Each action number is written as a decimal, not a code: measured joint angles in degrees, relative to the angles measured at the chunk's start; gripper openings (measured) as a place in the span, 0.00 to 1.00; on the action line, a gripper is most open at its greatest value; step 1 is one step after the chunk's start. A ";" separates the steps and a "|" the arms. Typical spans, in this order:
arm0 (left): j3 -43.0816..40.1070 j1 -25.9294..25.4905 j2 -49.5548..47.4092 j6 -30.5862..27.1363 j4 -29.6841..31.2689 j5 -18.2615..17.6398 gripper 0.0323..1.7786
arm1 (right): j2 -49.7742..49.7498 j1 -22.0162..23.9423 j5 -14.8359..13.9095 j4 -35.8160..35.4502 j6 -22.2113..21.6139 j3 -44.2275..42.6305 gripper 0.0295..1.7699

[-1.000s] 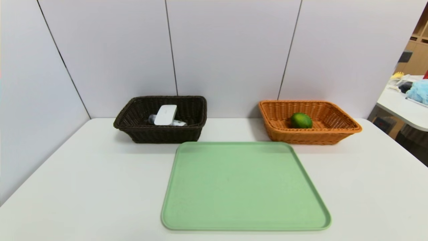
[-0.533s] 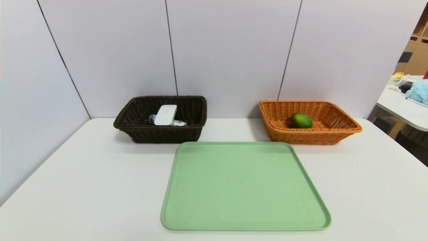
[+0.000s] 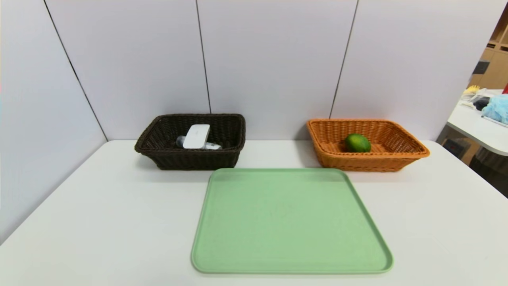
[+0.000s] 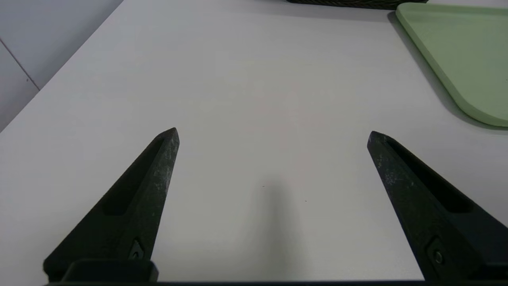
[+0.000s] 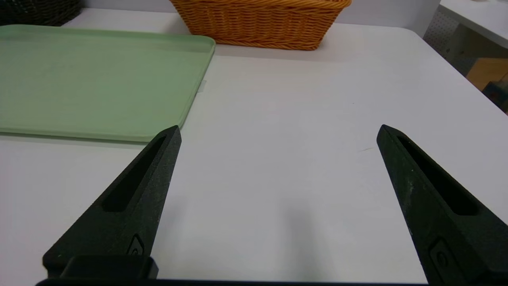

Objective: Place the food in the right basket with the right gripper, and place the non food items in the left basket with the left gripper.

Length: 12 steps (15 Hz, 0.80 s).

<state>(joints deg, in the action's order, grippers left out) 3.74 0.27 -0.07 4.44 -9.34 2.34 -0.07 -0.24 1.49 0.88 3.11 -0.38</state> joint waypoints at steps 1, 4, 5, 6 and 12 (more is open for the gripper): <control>0.06 0.00 0.00 -0.15 -0.09 0.05 0.95 | 0.00 0.00 -0.01 0.13 -0.05 0.05 0.96; 0.11 0.00 0.00 -4.82 -0.24 -2.55 0.95 | 0.00 0.00 0.07 0.38 -0.02 0.00 0.96; 0.11 0.00 0.00 -6.39 -0.30 -3.74 0.95 | 0.00 0.00 0.27 0.05 0.00 0.00 0.96; 0.11 0.00 0.00 -6.74 -0.33 -4.05 0.95 | 0.00 0.00 0.30 -0.04 0.00 0.00 0.96; 0.05 0.09 0.00 -4.66 -0.06 -3.39 0.95 | 0.00 0.00 0.07 -0.44 -1.11 0.28 0.96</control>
<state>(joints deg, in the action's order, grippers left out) 3.79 0.35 -0.07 -0.22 -9.40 -1.05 -0.07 -0.24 1.56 0.44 2.00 -0.10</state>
